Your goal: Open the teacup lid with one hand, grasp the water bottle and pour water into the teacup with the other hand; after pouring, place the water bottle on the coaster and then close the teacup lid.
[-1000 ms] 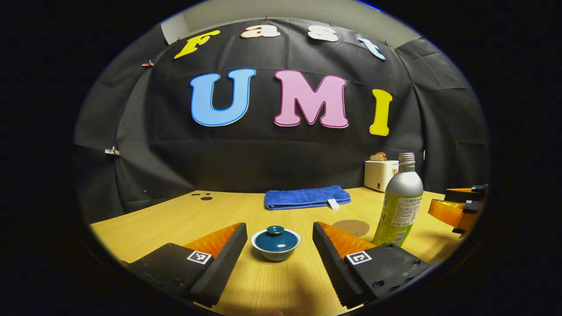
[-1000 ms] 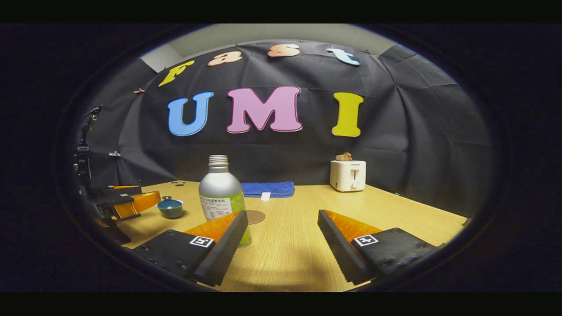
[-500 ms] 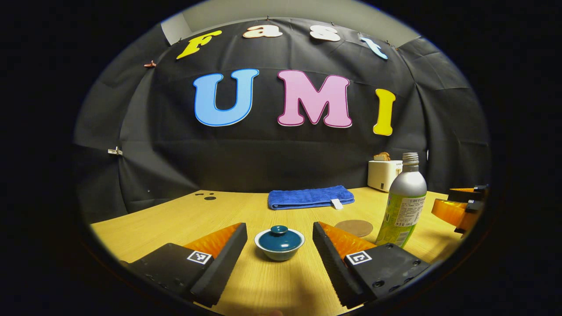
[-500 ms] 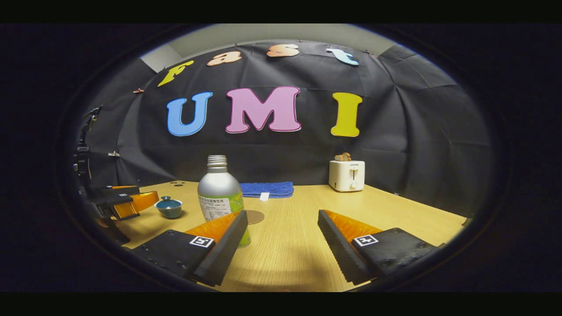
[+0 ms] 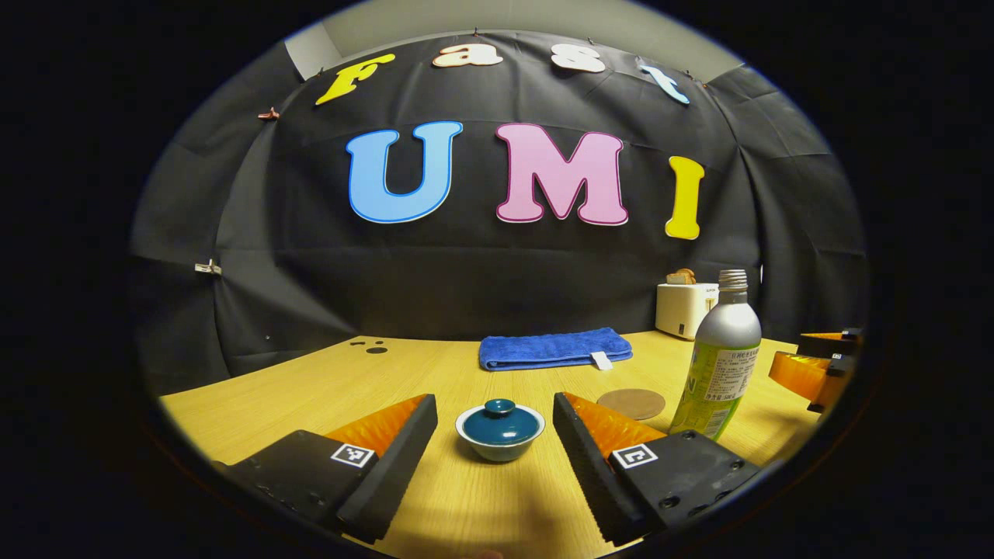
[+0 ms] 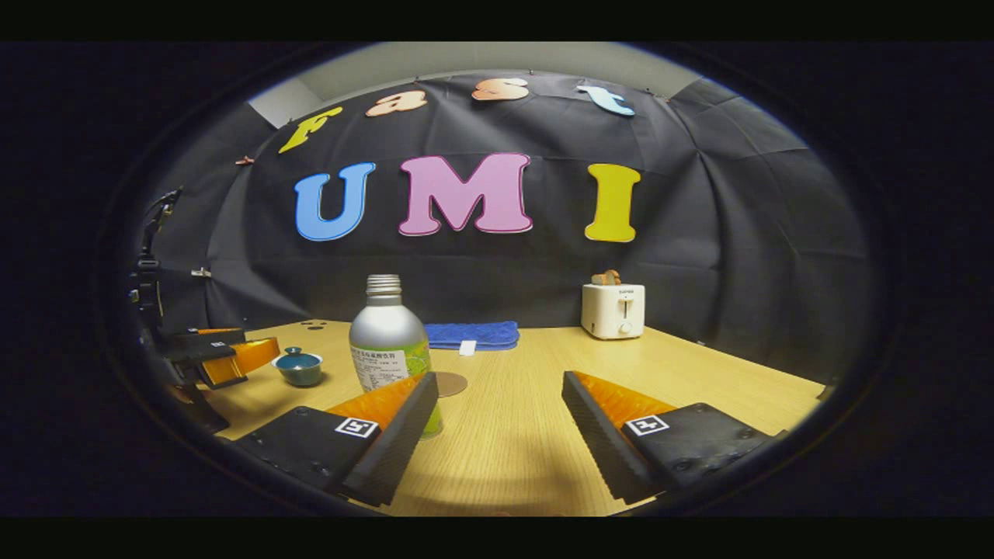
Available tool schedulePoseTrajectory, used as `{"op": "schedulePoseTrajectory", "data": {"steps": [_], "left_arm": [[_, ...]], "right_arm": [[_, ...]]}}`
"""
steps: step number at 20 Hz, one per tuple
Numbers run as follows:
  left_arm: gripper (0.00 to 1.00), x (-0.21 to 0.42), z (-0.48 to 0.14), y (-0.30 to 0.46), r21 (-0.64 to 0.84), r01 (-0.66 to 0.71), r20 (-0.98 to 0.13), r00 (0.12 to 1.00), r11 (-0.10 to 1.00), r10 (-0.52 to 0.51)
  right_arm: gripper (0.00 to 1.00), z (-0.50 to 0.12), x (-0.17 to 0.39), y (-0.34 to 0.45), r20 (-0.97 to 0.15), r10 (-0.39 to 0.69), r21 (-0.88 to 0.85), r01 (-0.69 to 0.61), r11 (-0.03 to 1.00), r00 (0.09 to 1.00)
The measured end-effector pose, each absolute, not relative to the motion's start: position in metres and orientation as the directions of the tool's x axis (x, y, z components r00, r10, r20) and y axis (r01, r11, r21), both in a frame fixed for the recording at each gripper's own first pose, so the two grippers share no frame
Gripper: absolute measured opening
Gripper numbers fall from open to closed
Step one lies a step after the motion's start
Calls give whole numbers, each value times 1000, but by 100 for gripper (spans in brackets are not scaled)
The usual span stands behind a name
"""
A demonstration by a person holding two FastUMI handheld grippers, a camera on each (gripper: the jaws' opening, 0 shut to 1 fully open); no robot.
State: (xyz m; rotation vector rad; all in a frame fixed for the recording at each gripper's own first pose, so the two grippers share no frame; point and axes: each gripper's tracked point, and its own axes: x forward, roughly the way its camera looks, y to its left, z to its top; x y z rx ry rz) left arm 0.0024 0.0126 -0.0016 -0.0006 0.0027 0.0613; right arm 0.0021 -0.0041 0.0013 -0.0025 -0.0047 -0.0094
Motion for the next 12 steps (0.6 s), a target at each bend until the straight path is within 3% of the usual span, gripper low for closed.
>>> {"op": "schedulePoseTrajectory", "data": {"steps": [6,7,8,12], "left_arm": [[96,18,-4,16,1,-40,-14,999,999,40],[92,23,-4,17,3,-35,-22,999,999,35],[95,28,-6,15,7,-27,-32,999,1000,27],[95,45,-14,8,45,25,-84,996,999,-21]], "right_arm": [[99,1,2,-4,6,-9,-2,9,1000,1000],[99,1,2,-4,6,-9,-2,9,1000,1000],[99,1,2,-3,6,-9,-2,9,1000,1000],[99,1,2,-3,7,-7,-2,7,1000,1000]]}}
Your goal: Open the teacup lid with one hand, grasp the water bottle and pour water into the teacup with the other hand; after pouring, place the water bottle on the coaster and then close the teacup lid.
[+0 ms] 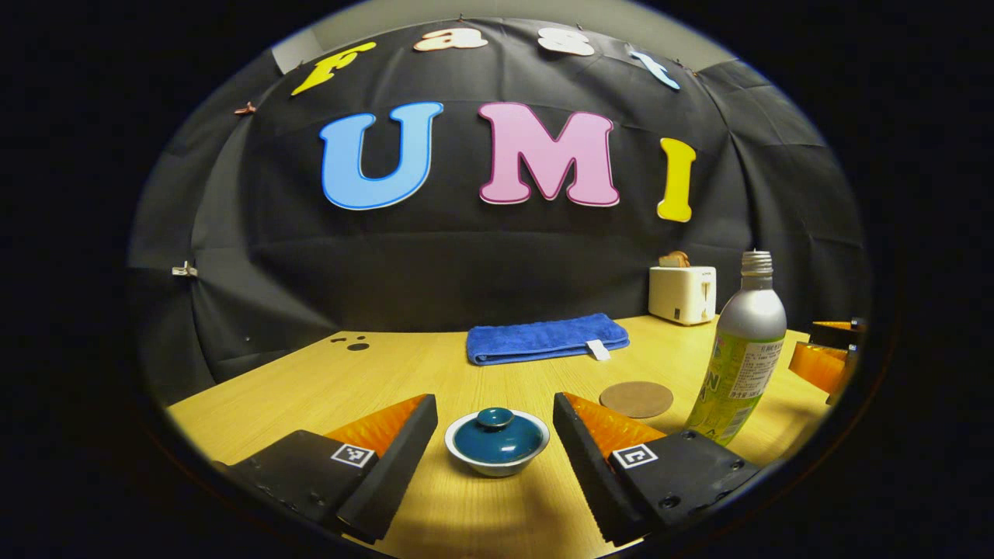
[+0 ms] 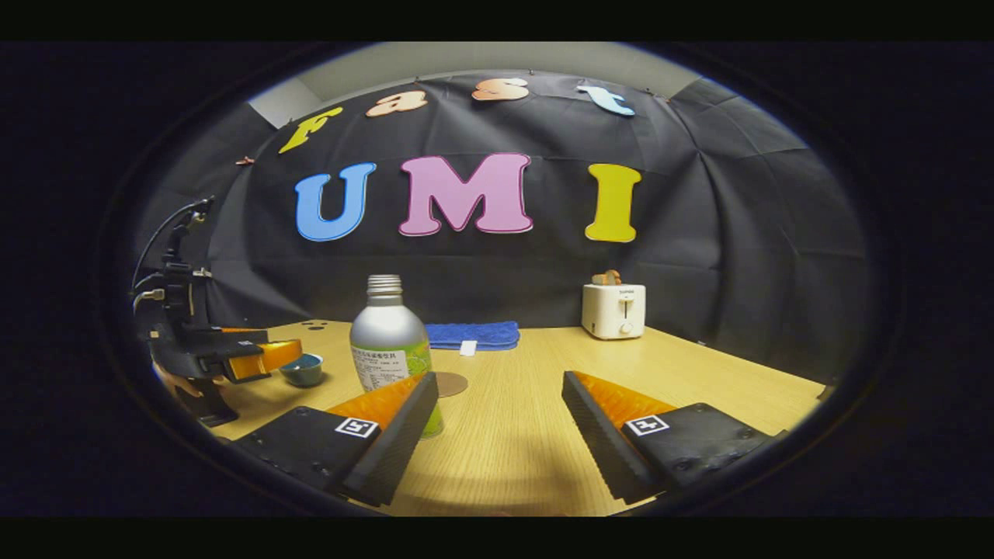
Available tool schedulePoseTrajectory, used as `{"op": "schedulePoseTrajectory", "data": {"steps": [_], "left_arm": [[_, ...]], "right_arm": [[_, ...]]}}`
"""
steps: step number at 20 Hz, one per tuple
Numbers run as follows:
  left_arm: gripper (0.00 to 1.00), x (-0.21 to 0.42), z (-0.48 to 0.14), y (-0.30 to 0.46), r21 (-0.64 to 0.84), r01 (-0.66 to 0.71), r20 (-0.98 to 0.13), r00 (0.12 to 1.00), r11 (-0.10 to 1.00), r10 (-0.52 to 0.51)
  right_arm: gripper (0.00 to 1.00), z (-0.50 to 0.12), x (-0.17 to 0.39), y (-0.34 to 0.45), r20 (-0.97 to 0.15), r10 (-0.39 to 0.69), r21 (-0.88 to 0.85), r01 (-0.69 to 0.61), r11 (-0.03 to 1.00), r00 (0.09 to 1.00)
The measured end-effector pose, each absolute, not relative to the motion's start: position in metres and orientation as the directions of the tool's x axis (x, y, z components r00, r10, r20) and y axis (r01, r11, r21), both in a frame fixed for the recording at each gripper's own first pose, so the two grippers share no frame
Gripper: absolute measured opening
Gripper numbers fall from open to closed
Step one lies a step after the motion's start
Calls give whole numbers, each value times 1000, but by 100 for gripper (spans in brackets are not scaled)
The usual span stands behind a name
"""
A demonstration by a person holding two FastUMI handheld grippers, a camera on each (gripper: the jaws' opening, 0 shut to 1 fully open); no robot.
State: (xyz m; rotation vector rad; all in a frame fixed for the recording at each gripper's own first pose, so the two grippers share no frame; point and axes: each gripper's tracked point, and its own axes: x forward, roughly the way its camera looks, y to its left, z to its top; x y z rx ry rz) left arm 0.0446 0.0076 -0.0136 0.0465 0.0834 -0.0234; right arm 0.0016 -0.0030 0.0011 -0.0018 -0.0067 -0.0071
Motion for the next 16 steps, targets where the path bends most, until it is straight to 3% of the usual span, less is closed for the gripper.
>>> {"op": "schedulePoseTrajectory", "data": {"steps": [11,16], "left_arm": [[92,68,-26,4,48,75,-167,984,996,-66],[77,85,-29,5,30,79,-189,979,996,-72]], "right_arm": [[99,1,1,1,6,14,-1,-14,1000,1000],[99,1,1,0,6,17,-2,-17,1000,1000]]}}
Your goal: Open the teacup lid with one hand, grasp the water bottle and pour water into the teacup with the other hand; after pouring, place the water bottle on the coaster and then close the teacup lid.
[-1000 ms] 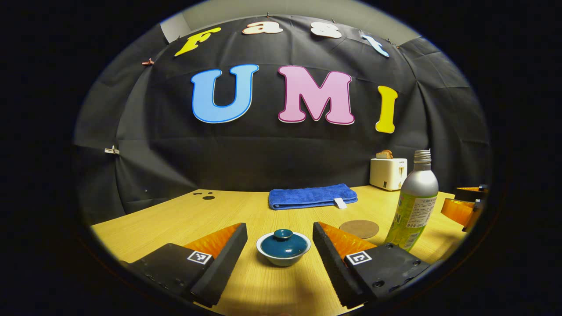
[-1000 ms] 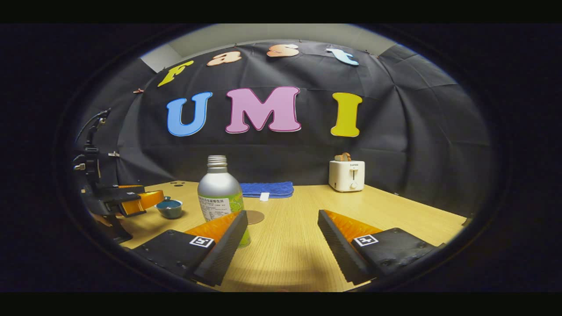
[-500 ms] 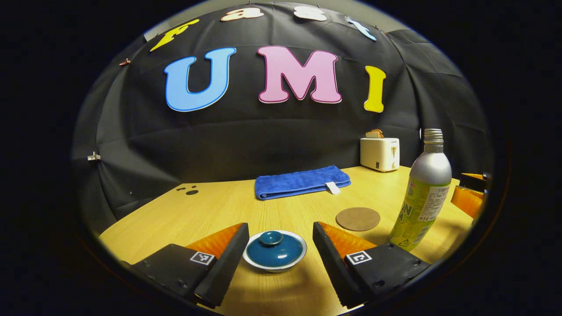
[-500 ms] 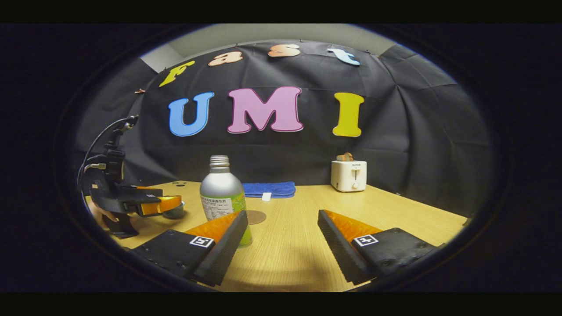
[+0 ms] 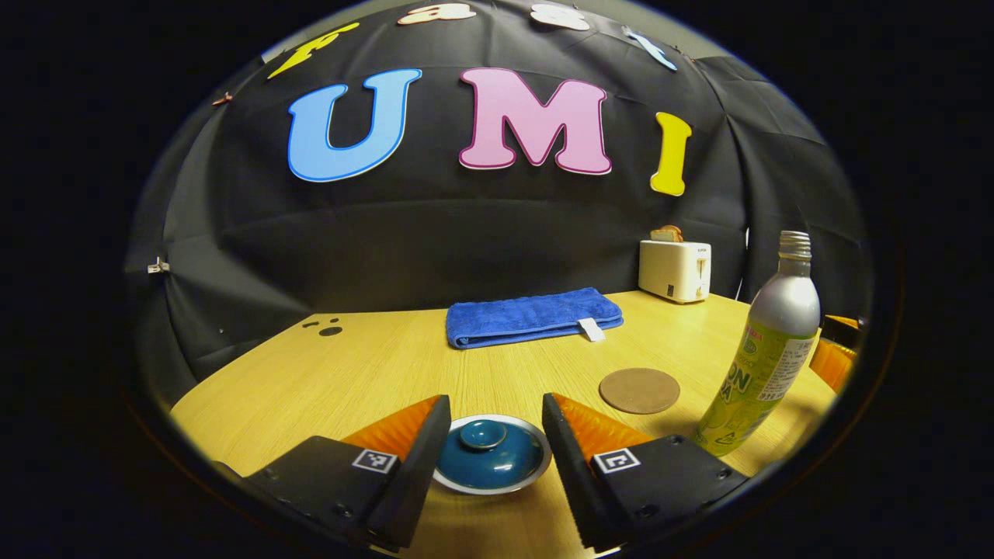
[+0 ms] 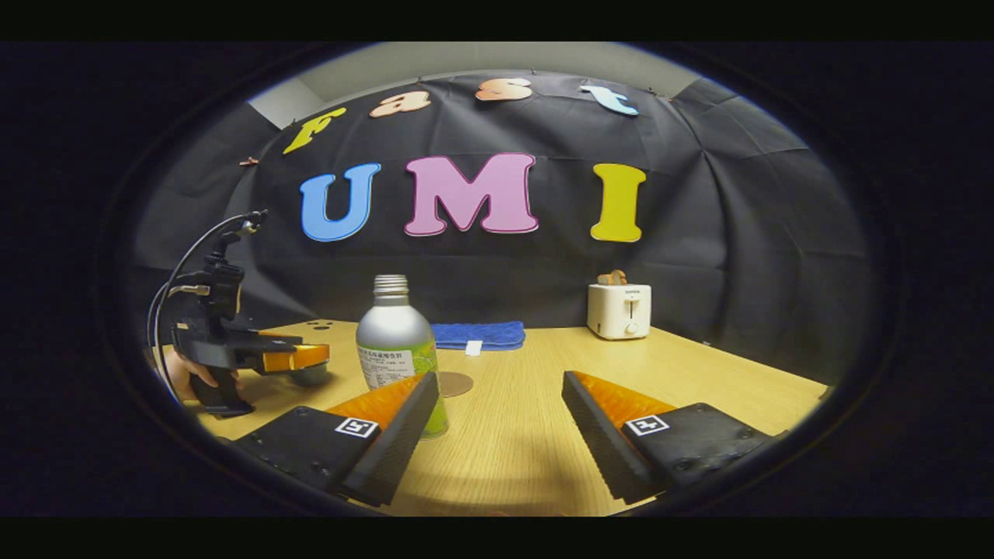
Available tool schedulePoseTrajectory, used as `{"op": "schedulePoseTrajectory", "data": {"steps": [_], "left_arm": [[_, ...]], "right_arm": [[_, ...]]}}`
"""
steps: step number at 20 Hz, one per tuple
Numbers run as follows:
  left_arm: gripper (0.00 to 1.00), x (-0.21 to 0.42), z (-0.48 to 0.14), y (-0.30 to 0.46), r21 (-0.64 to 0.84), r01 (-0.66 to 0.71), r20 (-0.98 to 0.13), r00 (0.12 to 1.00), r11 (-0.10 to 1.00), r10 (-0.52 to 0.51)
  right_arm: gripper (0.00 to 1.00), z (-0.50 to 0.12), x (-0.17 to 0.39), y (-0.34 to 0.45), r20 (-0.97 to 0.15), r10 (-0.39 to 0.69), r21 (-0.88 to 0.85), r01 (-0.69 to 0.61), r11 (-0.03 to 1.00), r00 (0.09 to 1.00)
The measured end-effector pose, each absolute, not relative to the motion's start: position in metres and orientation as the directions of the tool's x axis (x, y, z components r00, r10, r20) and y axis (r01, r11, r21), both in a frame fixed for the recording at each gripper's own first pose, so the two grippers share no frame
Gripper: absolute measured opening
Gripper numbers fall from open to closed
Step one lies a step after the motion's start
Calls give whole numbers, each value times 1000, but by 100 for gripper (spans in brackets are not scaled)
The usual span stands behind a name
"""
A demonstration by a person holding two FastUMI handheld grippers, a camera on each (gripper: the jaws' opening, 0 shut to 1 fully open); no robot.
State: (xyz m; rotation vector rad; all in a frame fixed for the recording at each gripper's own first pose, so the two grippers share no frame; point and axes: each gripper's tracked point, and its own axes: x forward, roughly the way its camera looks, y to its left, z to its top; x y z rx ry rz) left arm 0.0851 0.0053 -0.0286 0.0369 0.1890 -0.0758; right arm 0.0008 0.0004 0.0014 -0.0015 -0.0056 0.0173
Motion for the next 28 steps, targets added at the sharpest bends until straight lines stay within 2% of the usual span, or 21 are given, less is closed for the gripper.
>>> {"op": "schedulePoseTrajectory", "data": {"steps": [2,5,6,7,8,11,14,16,20,28], "left_arm": [[71,86,-32,6,29,80,-199,977,996,-73],[67,88,-36,4,32,86,-222,972,996,-77],[60,90,-36,4,35,89,-226,971,995,-79],[60,88,-38,5,36,86,-231,970,996,-75],[54,86,-38,5,38,84,-234,969,996,-73],[53,83,-36,6,35,81,-233,970,996,-70],[37,84,-35,7,23,76,-225,972,997,-68],[39,82,-35,8,11,70,-223,973,997,-66],[34,80,-33,10,1,59,-208,977,998,-58],[31,51,-11,15,28,33,-49,998,999,-32]], "right_arm": [[99,1,0,1,5,22,-2,-22,1000,1000],[99,1,0,1,6,22,-2,-22,1000,1000],[99,1,0,1,5,22,-2,-22,1000,1000],[99,1,0,1,5,22,-2,-22,1000,1000],[99,1,0,1,5,22,-2,-22,1000,1000],[99,1,0,1,5,22,-2,-22,1000,1000],[99,1,0,1,6,22,-2,-22,1000,1000],[99,1,0,1,5,22,-2,-22,1000,1000],[99,1,0,1,5,24,-2,-24,1000,1000],[99,1,0,2,5,29,-2,-29,1000,1000]]}}
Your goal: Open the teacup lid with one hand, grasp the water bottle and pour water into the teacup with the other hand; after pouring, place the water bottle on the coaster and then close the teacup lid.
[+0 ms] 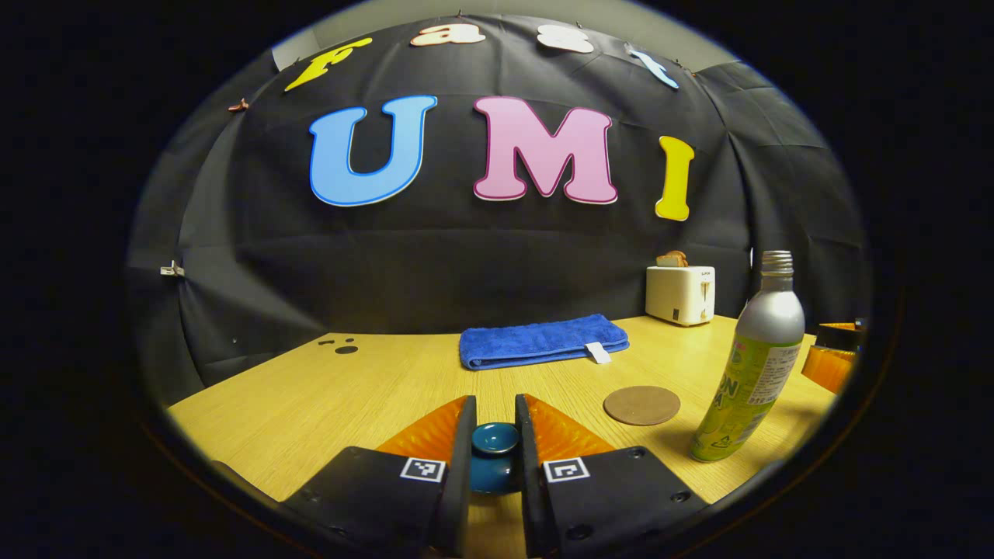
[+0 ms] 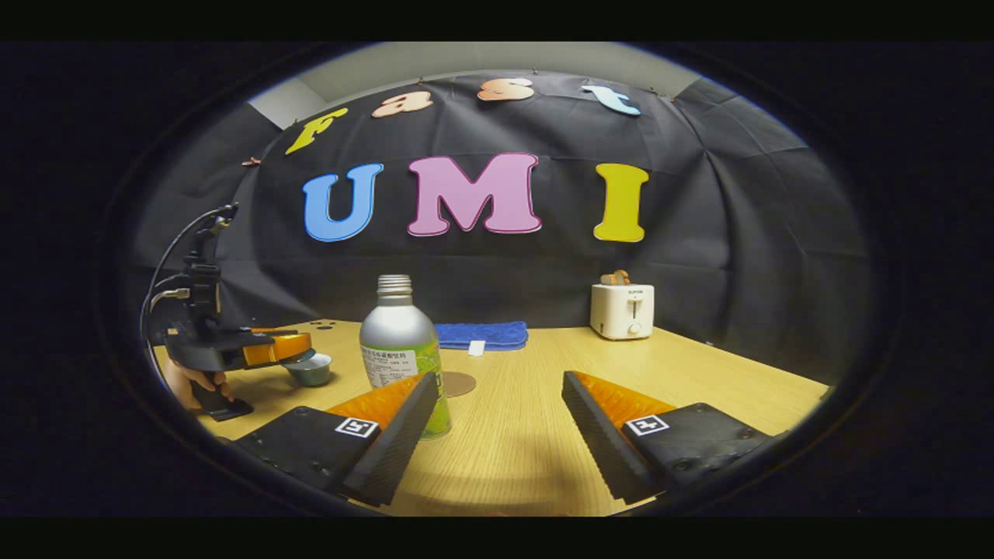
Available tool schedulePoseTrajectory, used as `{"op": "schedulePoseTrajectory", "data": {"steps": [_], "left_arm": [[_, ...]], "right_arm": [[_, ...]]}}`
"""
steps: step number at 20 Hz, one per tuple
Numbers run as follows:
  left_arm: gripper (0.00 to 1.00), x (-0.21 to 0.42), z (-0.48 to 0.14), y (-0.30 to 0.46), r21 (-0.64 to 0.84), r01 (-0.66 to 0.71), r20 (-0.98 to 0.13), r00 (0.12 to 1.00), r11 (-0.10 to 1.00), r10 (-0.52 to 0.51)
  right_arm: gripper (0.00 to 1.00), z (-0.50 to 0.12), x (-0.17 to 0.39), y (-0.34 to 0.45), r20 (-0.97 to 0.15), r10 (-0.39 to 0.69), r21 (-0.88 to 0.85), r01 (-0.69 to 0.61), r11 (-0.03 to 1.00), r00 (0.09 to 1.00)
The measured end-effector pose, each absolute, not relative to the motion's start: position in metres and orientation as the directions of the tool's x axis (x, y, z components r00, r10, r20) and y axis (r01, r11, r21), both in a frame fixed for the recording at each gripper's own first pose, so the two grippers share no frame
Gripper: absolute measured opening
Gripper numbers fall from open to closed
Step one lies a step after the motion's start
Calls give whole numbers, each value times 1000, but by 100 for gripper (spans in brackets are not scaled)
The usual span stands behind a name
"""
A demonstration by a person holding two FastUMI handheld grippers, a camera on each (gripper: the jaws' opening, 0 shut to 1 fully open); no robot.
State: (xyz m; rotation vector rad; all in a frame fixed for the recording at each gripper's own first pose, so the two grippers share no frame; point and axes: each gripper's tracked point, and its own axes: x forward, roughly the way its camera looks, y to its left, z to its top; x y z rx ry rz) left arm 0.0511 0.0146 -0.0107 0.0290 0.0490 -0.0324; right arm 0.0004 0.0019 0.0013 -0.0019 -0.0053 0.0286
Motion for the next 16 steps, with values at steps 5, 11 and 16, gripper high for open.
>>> {"op": "schedulePoseTrajectory", "data": {"steps": [5,11,16], "left_arm": [[32,26,-6,26,1,35,-2,999,999,-35],[34,16,-5,34,3,44,2,999,999,-44],[30,15,-4,32,3,65,2,998,998,-65]], "right_arm": [[99,0,-8,29,2,153,2,-153,988,988],[99,-1,-20,49,-4,239,5,-239,971,971],[99,-1,-13,62,-3,221,2,-221,975,975]]}}
